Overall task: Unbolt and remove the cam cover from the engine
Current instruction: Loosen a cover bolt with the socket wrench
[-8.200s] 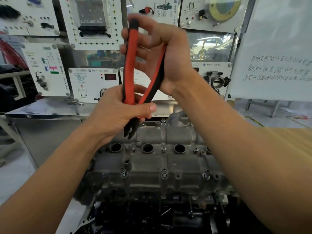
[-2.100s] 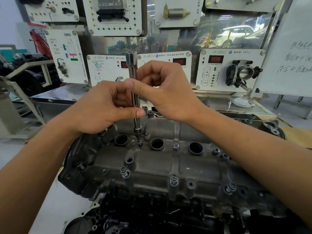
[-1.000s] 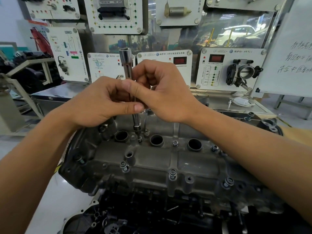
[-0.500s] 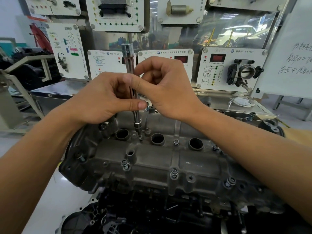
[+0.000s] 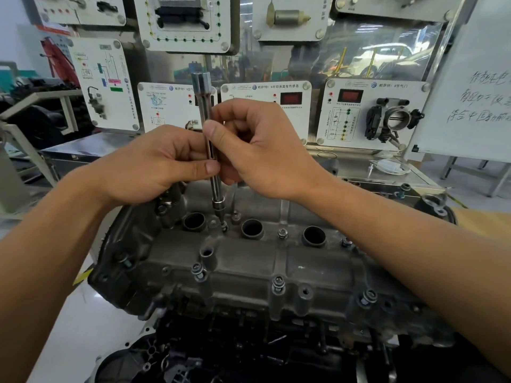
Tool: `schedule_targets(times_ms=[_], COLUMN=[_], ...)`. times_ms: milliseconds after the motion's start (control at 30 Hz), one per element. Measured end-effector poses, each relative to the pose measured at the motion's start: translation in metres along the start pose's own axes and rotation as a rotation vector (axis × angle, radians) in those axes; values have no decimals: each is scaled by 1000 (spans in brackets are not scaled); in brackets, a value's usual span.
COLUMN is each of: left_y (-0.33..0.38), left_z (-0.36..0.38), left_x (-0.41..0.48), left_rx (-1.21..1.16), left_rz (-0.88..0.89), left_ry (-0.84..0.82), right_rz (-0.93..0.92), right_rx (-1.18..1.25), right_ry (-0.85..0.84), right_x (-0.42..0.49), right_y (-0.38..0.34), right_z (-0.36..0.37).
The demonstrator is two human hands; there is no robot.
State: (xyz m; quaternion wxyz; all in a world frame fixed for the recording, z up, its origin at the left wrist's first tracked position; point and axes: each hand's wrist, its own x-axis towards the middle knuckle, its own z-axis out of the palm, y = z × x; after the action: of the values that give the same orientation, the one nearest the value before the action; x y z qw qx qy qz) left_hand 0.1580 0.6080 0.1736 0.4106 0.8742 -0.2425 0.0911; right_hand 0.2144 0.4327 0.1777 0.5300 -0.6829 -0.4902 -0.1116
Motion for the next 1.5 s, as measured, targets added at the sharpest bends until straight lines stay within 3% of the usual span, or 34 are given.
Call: schedule_targets(times_ms=[267, 767, 967, 1200, 1500], left_y=[4, 3, 4, 6, 1], left_z=[9, 16, 13, 1, 7], left_x=[7, 11, 7, 2, 10], left_rx=[113, 138, 228, 31, 113], left_rz=[19, 75, 57, 97, 97], left_ry=[121, 219, 130, -15, 183], right_rz=[33, 40, 36, 12, 18], right_rx=[-7, -43, -115, -119, -79], right_ry=[155, 71, 42, -114, 86], right_x=[2, 1, 2, 4, 5], right_y=[3, 2, 2, 3, 6], right_z=[-1, 3, 1, -5, -1])
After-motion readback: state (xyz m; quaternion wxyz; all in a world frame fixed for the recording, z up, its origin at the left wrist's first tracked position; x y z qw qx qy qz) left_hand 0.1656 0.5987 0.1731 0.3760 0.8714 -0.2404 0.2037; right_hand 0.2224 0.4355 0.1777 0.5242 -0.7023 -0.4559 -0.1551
